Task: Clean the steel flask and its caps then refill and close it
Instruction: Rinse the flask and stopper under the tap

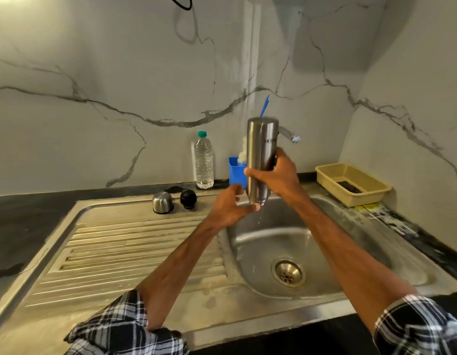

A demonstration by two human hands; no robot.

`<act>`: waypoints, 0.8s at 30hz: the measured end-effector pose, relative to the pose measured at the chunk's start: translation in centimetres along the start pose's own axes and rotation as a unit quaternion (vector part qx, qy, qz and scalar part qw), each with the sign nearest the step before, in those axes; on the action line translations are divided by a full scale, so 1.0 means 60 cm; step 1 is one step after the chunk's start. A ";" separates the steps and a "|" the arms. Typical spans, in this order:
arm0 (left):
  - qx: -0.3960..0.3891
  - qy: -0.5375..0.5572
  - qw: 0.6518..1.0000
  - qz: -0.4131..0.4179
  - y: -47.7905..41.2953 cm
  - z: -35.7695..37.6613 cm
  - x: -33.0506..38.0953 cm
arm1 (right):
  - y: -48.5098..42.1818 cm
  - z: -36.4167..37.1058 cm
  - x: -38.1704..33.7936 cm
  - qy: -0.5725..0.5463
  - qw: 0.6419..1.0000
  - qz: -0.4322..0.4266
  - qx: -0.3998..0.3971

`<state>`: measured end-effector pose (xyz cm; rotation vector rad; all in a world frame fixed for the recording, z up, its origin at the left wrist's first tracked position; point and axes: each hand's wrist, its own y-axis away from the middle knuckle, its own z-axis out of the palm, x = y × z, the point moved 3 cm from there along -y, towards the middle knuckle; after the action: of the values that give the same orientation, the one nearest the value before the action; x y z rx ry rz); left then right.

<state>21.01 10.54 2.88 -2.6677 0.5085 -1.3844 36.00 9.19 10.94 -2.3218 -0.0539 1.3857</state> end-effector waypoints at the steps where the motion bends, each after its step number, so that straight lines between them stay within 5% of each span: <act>1: 0.011 -0.021 1.000 -0.004 -0.001 -0.015 -0.004 | -0.008 -0.010 -0.019 -0.002 1.000 -0.018 0.022; 5: 0.085 -0.063 0.994 -0.031 0.010 -0.070 -0.046 | 0.004 -0.021 -0.023 -0.013 0.994 -0.049 0.095; 8: 0.117 -0.094 0.987 -0.050 0.021 -0.094 -0.087 | 0.053 0.042 0.081 -0.010 0.997 0.068 0.017; 11: 0.129 -0.117 0.982 -0.067 0.032 -0.107 -0.107 | 0.093 0.089 0.147 0.113 0.982 0.134 -0.077; 19: 0.197 -0.139 0.967 -0.077 0.016 -0.168 -0.151 | -0.041 0.135 -0.018 0.007 1.000 -0.010 0.019; 24: 0.184 -0.162 0.966 -0.077 0.001 -0.173 -0.159 | -0.082 0.211 -0.044 0.002 1.000 -0.019 0.012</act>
<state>7.49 14.39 1.52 -2.5823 0.0086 -0.9257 24.86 17.35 9.89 -2.2919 -0.0780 1.3560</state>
